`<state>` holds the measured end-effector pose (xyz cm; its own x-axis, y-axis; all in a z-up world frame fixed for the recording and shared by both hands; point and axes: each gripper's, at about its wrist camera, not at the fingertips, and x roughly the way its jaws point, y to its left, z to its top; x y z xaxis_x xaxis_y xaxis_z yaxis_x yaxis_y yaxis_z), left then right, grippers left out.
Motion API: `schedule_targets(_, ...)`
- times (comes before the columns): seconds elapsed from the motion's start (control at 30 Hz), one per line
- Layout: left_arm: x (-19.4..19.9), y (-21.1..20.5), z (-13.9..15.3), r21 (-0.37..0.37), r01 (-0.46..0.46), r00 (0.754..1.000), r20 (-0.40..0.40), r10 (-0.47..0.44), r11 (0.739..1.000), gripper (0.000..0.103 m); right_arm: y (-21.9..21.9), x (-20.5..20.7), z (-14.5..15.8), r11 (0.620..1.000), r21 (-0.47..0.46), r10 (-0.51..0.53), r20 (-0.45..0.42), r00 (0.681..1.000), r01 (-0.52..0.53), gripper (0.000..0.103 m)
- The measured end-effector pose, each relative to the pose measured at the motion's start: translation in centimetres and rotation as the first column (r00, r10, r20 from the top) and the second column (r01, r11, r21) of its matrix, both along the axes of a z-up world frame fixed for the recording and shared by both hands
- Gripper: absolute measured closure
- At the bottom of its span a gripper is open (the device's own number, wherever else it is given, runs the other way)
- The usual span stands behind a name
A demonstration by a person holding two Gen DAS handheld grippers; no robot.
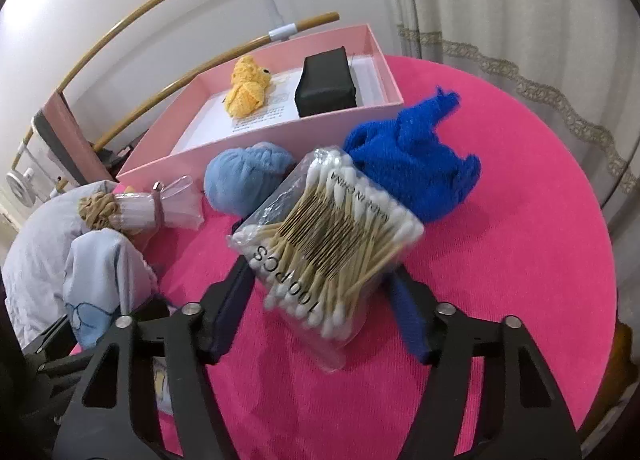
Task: Organize soft objects
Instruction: 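Grasp the patterned light-blue cloth with the left tool while the right tool grasps the cotton swab bag, then lift and carry the cloth and swab bag over the pink box with both tools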
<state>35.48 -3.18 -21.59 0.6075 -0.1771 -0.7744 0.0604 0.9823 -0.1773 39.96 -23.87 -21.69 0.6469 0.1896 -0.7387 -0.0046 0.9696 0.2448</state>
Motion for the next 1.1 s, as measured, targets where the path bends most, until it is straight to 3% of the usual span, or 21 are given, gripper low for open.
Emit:
schedule_targets(0.13, -0.7, 0.3, 0.4, -0.008, 0.005, 1.000, -0.006, -0.005, 1.000, 0.031, -0.3, -1.3, 0.0, 1.000, 0.021, 0.004, 0.000, 1.000, -0.004, 0.052)
schedule_targets(0.33, -2.1, 0.6, 1.0, -0.001, 0.005, 1.000, -0.010, -0.005, 1.000, 0.032, -0.5, -2.7, 0.4, 0.999, 0.039, 0.012, -0.003, 1.000, -0.012, 0.051)
schedule_targets(0.4, -2.5, 0.6, 1.1, 0.001, 0.004, 1.000, -0.010, -0.004, 1.000, 0.032, -0.5, -2.5, 0.4, 0.999, 0.048, 0.014, -0.006, 1.000, -0.014, 0.044)
schedule_targets(0.43, -2.7, 0.7, 1.2, 0.003, 0.003, 1.000, -0.010, -0.003, 1.000, 0.032, -0.5, -2.5, 0.5, 0.999, 0.047, 0.007, -0.005, 1.000, -0.007, 0.032)
schedule_targets(0.5, -3.1, 0.8, 1.3, 0.006, 0.003, 1.000, -0.011, -0.003, 1.000, 0.032, -0.4, -2.4, 0.8, 0.999, 0.046, -0.003, 0.006, 1.000, 0.003, 0.018)
schedule_targets(0.67, -3.7, 0.7, 1.7, 0.017, 0.003, 1.000, -0.009, -0.003, 1.000, 0.032, 0.6, -0.5, 0.7, 1.000, 0.000, -0.013, -0.007, 1.000, 0.013, 0.018)
schedule_targets(0.83, -3.9, 0.7, 2.1, 0.031, 0.002, 1.000, 0.000, -0.002, 1.000, 0.033, 1.6, -0.3, 0.0, 0.997, -0.071, -0.011, -0.012, 1.000, 0.010, 0.042)
schedule_targets(1.1, -4.9, 0.4, 3.2, 0.041, 0.015, 1.000, 0.021, -0.016, 0.999, 0.035, 1.1, -2.6, 0.3, 0.999, -0.037, 0.003, -0.004, 1.000, -0.003, 0.051)
